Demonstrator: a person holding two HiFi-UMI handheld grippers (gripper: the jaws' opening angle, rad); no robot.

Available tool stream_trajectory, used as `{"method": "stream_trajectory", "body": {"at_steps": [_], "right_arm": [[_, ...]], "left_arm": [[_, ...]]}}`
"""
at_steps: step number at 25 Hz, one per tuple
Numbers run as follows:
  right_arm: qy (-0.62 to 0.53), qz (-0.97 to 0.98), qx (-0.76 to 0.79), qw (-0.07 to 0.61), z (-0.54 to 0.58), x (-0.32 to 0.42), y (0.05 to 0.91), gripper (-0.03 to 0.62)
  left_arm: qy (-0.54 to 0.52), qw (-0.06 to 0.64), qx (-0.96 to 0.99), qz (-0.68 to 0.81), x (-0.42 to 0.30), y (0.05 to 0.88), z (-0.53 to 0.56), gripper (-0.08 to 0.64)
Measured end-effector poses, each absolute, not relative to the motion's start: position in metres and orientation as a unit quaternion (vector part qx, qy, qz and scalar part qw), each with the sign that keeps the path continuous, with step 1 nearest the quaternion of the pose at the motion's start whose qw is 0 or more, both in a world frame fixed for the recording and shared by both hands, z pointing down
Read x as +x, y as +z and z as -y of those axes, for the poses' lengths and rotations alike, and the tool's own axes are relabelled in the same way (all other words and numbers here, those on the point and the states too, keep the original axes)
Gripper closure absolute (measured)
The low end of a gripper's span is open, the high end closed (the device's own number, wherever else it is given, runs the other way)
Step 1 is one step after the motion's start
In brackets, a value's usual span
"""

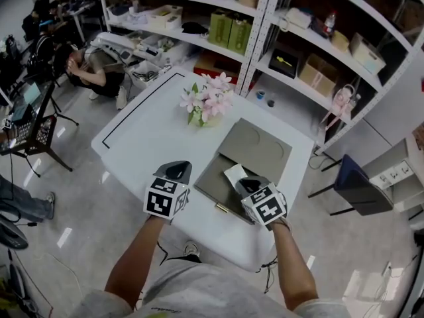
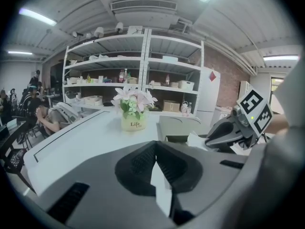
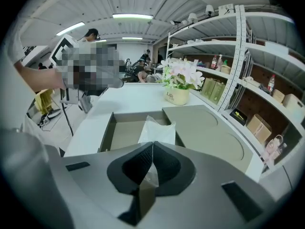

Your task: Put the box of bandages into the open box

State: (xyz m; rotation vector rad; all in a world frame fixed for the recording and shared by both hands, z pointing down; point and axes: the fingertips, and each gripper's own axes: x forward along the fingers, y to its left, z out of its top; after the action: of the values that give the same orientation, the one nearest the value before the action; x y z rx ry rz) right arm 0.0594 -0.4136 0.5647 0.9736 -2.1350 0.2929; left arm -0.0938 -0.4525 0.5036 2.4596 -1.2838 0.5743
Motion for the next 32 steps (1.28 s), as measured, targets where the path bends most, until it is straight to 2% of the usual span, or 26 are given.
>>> {"method": "stream_trajectory", "body": {"at_steps": [16,32], "right_arm": [[0.147,0.820,0.354,0.425,0.409,0.055,0.599,0.581],[0.151,0.828,0.360,0.403,0.409,0.050,0.590,0.520]], "left_arm": [[0.206,0.161,0.858,0.441,-0.098,0.512,0.469,0.557],[0.205,0.153,0.854,0.452,-0.111,0.502,0.461,0.557]]}}
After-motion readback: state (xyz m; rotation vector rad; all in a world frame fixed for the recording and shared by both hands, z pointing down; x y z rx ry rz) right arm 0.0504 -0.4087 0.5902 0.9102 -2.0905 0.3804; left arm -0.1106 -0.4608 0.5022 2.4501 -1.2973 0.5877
